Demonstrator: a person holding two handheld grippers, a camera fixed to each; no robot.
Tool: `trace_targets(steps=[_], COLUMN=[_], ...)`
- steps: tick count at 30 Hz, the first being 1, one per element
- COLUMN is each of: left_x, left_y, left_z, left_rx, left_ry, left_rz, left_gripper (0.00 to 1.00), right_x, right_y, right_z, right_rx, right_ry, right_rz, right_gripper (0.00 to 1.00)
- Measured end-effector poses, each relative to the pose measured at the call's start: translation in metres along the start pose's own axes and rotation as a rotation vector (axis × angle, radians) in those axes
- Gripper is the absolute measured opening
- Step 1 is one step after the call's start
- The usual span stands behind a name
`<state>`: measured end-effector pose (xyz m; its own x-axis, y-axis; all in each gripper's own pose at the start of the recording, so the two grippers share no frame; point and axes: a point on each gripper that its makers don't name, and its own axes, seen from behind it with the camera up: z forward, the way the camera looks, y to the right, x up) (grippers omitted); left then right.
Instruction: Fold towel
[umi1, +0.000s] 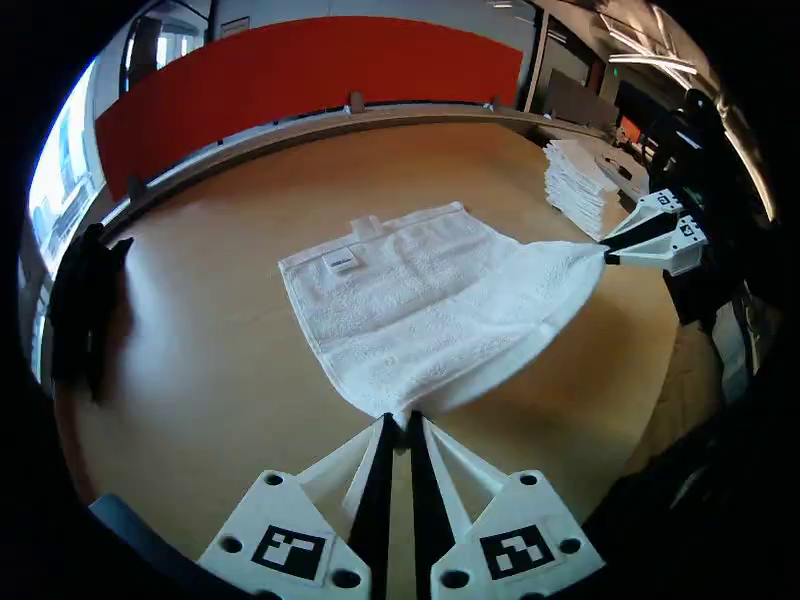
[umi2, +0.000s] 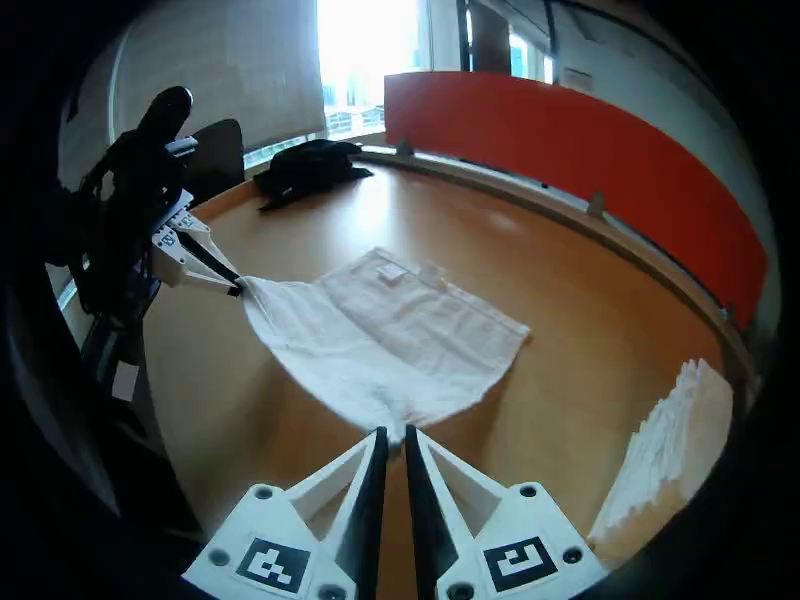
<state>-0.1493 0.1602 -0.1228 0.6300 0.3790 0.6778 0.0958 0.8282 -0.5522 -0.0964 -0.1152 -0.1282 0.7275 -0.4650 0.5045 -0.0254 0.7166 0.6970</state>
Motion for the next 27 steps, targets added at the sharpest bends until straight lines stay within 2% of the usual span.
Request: trace_targets(steps=[8, 18, 27], left_x=[0.005, 0.014, 0.018], left_y=[0.004, 0.009, 0.012], left_z=[-0.015, -0.032, -0.038], left_rx=[-0.006, -0.019, -0.026], left_ry=[-0.002, 0.008, 0.014], left_rz=[-0.017, -0.042, -0.05], left_gripper=[0.11, 0.11, 0.11], right_x=[0.013, 0.027, 0.03], right_y=[-0.004, -0.007, -0.008], right_z=[-0.015, -0.029, -0.036], right_rx=[0.007, 0.009, 0.012], right_ry=[0.014, 0.039, 0.045], right_rz=[-0.015, -0.001, 0.008], right_gripper=[0.13, 0.13, 0.12])
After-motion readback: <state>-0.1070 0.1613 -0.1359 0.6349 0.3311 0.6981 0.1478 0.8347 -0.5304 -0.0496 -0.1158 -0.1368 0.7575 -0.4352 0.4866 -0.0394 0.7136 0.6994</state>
